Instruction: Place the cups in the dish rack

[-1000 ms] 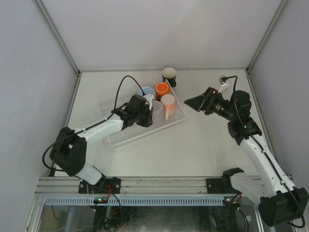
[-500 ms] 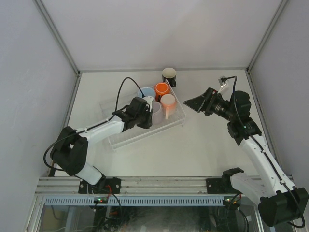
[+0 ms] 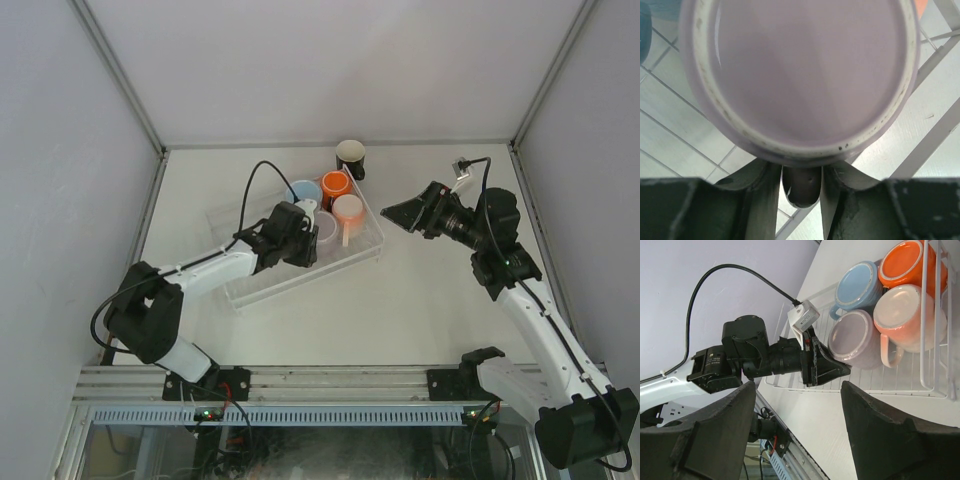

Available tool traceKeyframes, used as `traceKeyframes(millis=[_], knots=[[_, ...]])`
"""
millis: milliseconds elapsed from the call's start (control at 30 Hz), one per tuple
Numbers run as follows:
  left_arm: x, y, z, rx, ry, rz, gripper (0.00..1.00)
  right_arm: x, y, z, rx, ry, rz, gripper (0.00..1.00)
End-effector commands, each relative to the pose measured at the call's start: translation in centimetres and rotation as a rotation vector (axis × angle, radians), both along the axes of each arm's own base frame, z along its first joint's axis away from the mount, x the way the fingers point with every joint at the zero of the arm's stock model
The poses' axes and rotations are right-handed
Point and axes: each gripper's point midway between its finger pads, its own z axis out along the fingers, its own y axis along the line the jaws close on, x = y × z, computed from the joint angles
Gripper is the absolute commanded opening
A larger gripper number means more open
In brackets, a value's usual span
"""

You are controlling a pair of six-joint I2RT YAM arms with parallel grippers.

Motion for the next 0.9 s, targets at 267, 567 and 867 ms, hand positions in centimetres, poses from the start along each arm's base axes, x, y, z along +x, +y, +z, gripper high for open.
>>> traceKeyframes(millis=[267, 567, 867], knots=[[-0.2, 0.3, 1.5, -0.039, -0.039, 0.045, 0.48, 0.2, 0.1, 0.9, 0.003, -0.047, -0.006, 0.68], [0.0, 0.9, 2.6, -0.037, -0.058, 0.081, 0.48, 0.2, 0.4, 0.9, -0.006, -0.045, -0.004, 0.68], [0.2, 1.3, 2.6, -0.018, -0.059, 0.109, 0.41, 0.1, 0.6, 1.0, -0.003, -0.046, -0.001, 0.68]])
